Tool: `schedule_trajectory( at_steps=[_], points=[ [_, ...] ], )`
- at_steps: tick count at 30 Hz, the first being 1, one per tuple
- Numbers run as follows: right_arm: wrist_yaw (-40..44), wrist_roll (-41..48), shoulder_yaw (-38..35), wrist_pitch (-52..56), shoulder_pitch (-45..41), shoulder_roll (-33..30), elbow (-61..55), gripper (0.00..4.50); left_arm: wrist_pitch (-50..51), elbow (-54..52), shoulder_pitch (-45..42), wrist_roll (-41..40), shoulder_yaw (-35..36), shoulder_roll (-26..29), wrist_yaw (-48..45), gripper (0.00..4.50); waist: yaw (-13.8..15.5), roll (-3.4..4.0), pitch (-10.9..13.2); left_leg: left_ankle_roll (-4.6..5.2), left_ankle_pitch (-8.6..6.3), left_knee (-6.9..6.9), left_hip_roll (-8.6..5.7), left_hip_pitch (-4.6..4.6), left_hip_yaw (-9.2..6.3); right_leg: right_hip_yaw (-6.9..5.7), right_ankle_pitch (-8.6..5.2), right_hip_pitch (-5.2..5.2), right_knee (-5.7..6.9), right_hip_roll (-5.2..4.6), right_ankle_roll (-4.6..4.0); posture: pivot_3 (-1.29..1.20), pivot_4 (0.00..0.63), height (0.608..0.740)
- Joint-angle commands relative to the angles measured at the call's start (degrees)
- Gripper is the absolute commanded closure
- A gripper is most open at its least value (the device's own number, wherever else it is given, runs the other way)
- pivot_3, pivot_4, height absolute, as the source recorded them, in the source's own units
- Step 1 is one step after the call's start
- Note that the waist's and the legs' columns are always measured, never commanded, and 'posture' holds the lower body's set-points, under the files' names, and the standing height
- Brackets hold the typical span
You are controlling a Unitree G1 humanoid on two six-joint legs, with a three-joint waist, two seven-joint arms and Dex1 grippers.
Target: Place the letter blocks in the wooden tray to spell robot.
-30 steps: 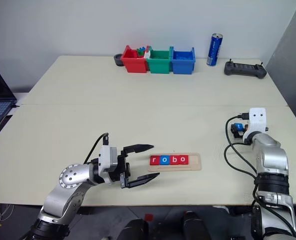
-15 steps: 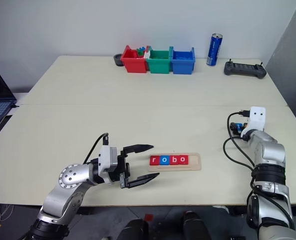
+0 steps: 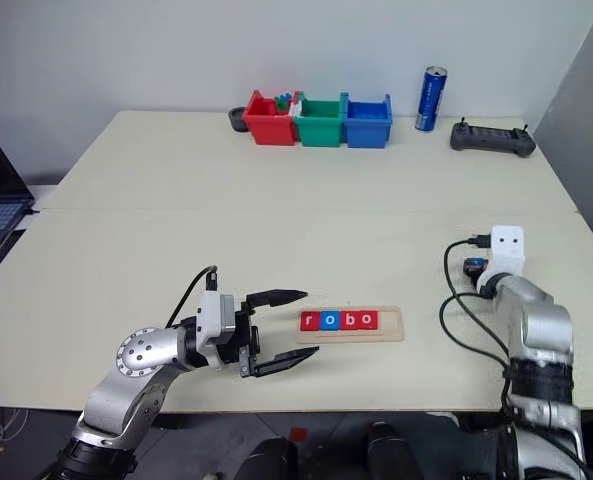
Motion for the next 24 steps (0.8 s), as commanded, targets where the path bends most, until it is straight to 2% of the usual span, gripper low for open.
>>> schedule_trajectory(
  at_steps=[1,4,9,10,18,21,24],
  points=[
    [-2.0,2.6,0.3,10.5,5.9,3.1,-17.8,3.04,-0.3,-2.4,0.4,-0.5,0.3,0.3,0.0,0.00,0.0,0.02,0.0,0.00,0.00,0.00,0.00,0.00,0.00,0.00,0.00,0.00,0.00,0.00,0.00,0.00,0.150,0.740],
    [-4.5,2.6,1.4,15.8,11.6,7.8,-25.8,3.04,-0.5,-2.1,0.3,-0.3,0.0,0.0,0.0,0.00,0.0,0.03,0.0,0.00,0.00,0.00,0.01,0.00,-0.02,-0.01,-0.01,0.00,-0.02,0.01,0.01,0.00,0.150,0.740],
    [-7.4,0.8,3.5,17.8,15.9,11.0,-28.8,3.04,-0.4,-1.3,-0.8,-0.3,-0.2,-0.5,-0.1,0.00,0.0,-0.01,-0.1,-0.01,0.00,0.01,0.01,0.02,0.02,0.00,-0.05,0.01,-0.06,0.01,0.04,0.00,0.150,0.740],
    [-7.6,0.6,3.6,17.3,16.1,11.1,-28.4,2.69,-0.4,-1.1,-1.0,-0.3,-0.2,-0.6,-0.2,0.00,0.0,-0.02,-0.1,-0.01,0.00,0.01,0.01,0.02,0.02,-0.01,-0.19,0.01,-0.06,0.01,0.27,0.00,0.150,0.740],
    [-6.8,0.1,2.3,12.6,15.8,10.0,-26.4,0.03,-0.4,-0.3,-2.1,-0.3,-0.1,-0.7,-0.6,0.00,0.1,-0.15,-0.2,-0.01,0.00,0.04,0.01,0.03,0.02,-0.01,-0.20,0.05,-0.09,0.01,0.28,0.00,0.150,0.740],
    [-4.2,1.1,2.5,8.1,14.1,8.1,-26.6,0.03,-0.5,-0.2,-2.1,-0.4,-0.1,-0.5,-0.8,0.00,0.1,-0.15,-0.2,-0.01,0.00,0.04,0.00,0.02,0.04,0.01,-0.20,0.06,-0.10,-0.01,0.29,0.00,0.150,0.740],
    [3.6,1.5,5.3,0.7,13.4,0.2,-24.8,0.03,-0.5,-0.2,-2.2,-0.4,-0.1,-0.5,-1.0,0.00,0.0,-0.08,-0.1,-0.01,0.00,0.03,0.00,0.02,0.06,0.02,-0.21,0.03,-0.10,0.00,0.29,0.00,0.150,0.740]
  ],
)
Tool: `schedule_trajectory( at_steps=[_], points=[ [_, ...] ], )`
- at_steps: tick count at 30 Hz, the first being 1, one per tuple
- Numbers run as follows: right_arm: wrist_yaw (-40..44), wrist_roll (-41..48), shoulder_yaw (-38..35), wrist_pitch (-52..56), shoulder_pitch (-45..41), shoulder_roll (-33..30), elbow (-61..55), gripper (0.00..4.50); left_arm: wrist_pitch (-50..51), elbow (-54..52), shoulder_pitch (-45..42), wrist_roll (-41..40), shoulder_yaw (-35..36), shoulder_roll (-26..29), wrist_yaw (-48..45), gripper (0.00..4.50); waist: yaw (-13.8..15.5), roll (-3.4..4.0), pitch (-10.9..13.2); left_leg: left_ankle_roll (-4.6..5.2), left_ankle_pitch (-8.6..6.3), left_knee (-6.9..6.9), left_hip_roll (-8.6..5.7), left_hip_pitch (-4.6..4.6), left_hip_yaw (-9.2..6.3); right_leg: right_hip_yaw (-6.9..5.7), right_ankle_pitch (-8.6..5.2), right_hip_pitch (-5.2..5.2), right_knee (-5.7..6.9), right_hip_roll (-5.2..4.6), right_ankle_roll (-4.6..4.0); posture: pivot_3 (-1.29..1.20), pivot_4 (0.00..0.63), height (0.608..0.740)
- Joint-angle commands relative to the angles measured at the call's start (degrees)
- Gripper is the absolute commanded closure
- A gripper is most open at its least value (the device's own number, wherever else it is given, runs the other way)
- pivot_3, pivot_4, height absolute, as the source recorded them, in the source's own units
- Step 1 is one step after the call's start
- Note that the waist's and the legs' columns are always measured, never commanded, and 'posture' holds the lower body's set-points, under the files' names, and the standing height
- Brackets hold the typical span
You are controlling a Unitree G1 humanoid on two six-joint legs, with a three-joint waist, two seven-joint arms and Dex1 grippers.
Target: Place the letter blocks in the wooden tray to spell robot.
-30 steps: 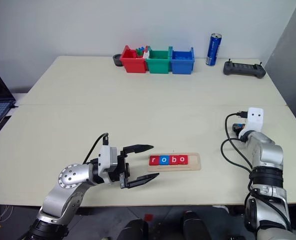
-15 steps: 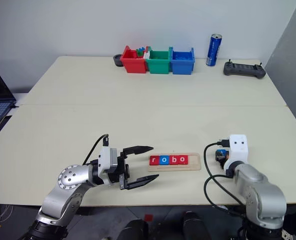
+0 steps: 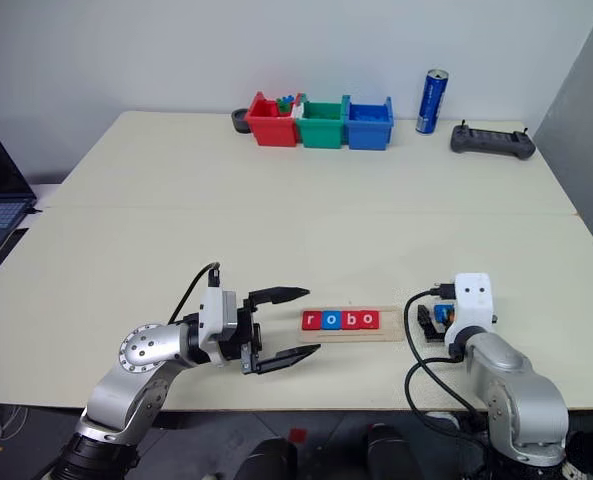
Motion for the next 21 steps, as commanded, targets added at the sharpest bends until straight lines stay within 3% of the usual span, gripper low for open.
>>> schedule_trajectory(
  at_steps=[1,10,14,21],
  points=[
    [10.0,0.8,1.6,-10.4,-1.1,-8.6,1.0,0.03,-0.8,-1.0,-0.5,-0.5,0.2,0.0,-0.5,0.00,0.0,0.04,0.0,0.00,0.00,0.00,0.00,0.00,0.02,0.01,0.00,-0.01,-0.01,0.00,0.00,0.00,0.150,0.740],
    [51.6,6.4,2.3,-42.7,0.4,-31.2,21.4,0.03,-1.0,0.7,-1.9,-0.3,0.0,-0.2,-1.8,0.00,0.0,-0.05,0.1,0.01,-0.01,0.01,-0.01,0.00,0.03,0.01,-0.02,0.04,-0.04,-0.01,0.05,0.00,0.150,0.740],
    [59.1,4.1,5.3,-49.3,-2.8,-34.8,32.7,0.03,-1.0,1.1,-2.6,-0.1,0.0,-0.4,-2.0,0.00,0.1,-0.08,0.1,0.01,-0.01,0.03,-0.02,0.03,0.03,0.01,0.05,0.06,-0.01,-0.01,-0.07,0.00,0.150,0.740],
    [63.3,1.1,9.7,-55.0,-9.2,-34.4,43.5,0.03,-0.8,0.5,-2.2,-0.2,0.3,-0.1,-1.9,0.00,-0.1,-0.08,0.1,0.01,0.00,0.03,-0.01,0.07,0.03,0.02,0.16,0.06,0.02,0.00,-0.25,0.00,0.150,0.740]
  ],
)
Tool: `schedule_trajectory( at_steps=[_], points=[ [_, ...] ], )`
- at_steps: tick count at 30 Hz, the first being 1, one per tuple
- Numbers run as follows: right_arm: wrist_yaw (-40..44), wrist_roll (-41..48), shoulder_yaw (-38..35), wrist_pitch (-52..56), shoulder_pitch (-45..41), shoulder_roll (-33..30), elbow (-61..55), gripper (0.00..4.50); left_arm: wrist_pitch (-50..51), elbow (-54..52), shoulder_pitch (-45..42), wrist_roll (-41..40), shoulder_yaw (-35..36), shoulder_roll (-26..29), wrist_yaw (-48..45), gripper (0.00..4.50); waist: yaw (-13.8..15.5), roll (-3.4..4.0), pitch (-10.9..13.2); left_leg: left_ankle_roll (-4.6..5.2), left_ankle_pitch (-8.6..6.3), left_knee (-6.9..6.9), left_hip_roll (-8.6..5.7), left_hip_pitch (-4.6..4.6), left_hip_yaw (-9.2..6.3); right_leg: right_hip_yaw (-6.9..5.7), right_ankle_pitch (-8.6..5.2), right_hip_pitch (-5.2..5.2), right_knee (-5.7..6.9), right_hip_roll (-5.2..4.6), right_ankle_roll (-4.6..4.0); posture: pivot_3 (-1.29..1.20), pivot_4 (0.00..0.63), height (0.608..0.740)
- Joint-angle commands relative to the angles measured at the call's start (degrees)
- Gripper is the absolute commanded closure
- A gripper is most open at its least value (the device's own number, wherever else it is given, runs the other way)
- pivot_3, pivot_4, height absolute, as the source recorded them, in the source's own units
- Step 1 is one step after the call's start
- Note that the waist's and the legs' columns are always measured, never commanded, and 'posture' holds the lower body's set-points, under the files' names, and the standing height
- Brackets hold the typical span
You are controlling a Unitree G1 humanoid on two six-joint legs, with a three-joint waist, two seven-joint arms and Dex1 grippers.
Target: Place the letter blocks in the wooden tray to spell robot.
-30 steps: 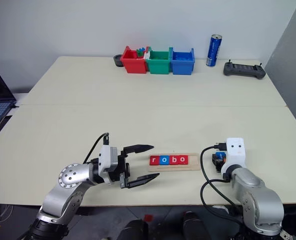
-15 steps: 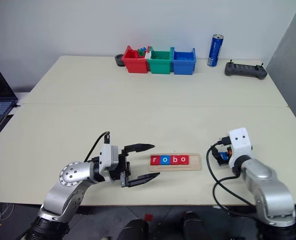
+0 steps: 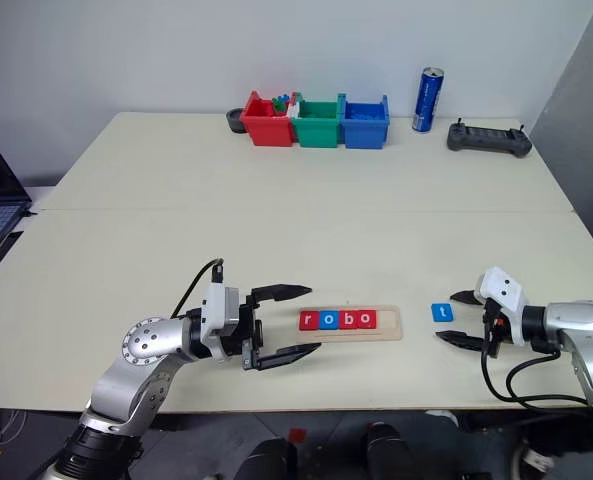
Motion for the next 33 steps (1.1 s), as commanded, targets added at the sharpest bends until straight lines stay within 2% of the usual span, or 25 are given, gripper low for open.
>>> schedule_trajectory(
  at_steps=[1,13,22,25,33],
  points=[
    [1.7,-1.8,1.5,-3.1,-3.4,0.2,3.5,0.03,-0.6,-1.6,-0.1,-0.2,0.4,0.1,0.2,0.00,0.1,0.00,0.0,0.00,0.00,0.01,0.00,0.00,0.00,0.00,0.00,0.00,0.00,0.00,0.00,0.00,0.150,0.740],
    [4.5,-4.2,4.6,-6.5,-7.4,1.1,10.8,0.03,-0.1,-2.2,0.1,-0.4,0.5,0.5,0.4,0.00,0.2,0.00,0.0,-0.01,0.00,0.02,-0.01,-0.01,-0.03,-0.01,0.01,0.00,0.01,-0.02,-0.01,0.00,0.150,0.740],
    [4.7,-4.1,4.4,-6.3,-9.3,1.4,10.9,3.07,0.0,-2.6,0.3,-0.2,0.1,0.1,0.9,0.00,0.2,0.00,0.0,-0.01,0.00,0.02,-0.01,0.00,-0.02,-0.01,0.01,0.01,0.02,-0.02,-0.01,0.00,0.150,0.740],
    [4.4,-2.5,4.0,-3.4,-9.6,1.8,7.4,3.05,0.0,-2.5,0.2,-0.1,0.0,-0.1,1.3,0.00,0.2,0.01,0.0,-0.01,0.00,0.02,-0.01,0.00,-0.02,-0.01,0.01,0.01,0.03,-0.02,-0.01,0.00,0.150,0.740],
    [1.5,1.9,5.9,7.7,-8.8,5.9,-11.1,3.05,-0.1,-2.8,0.9,0.0,-0.1,-0.1,1.9,0.00,0.3,0.01,0.0,-0.01,0.00,0.02,0.00,-0.02,-0.07,-0.03,0.01,0.00,0.05,-0.02,-0.01,0.00,0.150,0.740]
  ],
)
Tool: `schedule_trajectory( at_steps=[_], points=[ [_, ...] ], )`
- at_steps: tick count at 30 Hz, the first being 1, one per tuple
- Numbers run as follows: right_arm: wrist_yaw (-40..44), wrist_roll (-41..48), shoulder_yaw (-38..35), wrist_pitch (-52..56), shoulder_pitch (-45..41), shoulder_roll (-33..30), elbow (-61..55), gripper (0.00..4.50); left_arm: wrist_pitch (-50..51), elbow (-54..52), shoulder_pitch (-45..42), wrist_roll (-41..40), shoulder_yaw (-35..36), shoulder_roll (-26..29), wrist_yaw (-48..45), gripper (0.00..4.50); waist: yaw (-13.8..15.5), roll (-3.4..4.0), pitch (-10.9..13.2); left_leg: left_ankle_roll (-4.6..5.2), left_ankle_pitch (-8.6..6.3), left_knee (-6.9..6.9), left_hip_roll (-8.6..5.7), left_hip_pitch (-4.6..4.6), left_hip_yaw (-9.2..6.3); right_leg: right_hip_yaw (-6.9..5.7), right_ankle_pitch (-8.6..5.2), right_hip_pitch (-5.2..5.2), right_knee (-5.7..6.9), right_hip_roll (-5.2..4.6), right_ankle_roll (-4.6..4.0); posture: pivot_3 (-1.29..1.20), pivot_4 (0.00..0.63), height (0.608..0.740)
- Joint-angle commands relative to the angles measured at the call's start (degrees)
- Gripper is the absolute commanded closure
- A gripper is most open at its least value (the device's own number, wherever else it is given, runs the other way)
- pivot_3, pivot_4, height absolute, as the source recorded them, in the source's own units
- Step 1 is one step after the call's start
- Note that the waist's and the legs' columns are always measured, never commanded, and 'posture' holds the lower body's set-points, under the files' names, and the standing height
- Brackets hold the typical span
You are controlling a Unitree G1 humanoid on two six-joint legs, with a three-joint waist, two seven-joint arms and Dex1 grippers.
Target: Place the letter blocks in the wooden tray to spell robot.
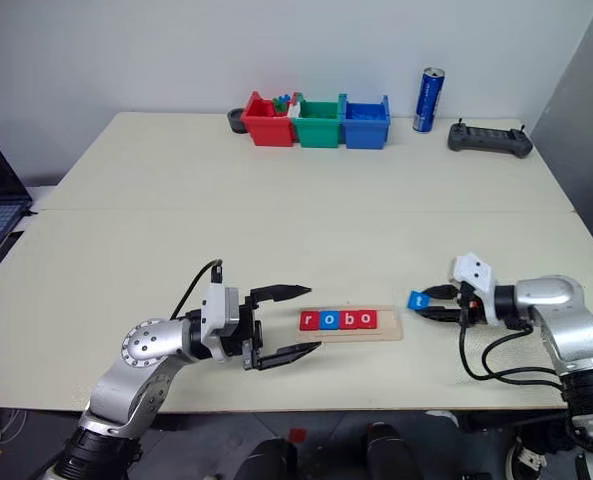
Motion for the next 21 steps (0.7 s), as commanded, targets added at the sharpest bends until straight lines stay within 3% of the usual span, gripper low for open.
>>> schedule_trajectory(
  at_steps=[1,21],
  points=[
    [-0.8,1.9,1.3,3.2,-0.1,1.1,-6.4,3.05,-0.5,-2.3,-0.3,0.0,-0.1,-0.1,0.4,0.00,0.1,0.00,0.0,0.00,0.00,0.00,0.00,-0.01,0.00,0.00,0.00,0.00,-0.01,0.00,0.00,0.00,0.150,0.740],
    [2.6,-6.0,8.3,-7.5,-3.4,1.5,3.0,3.05,-0.5,-3.2,0.7,0.1,0.6,0.3,1.4,0.00,0.2,0.00,0.0,0.00,0.00,0.00,-0.02,0.01,0.01,-0.01,0.00,0.00,-0.01,-0.02,0.00,0.00,0.150,0.740]
  ],
)
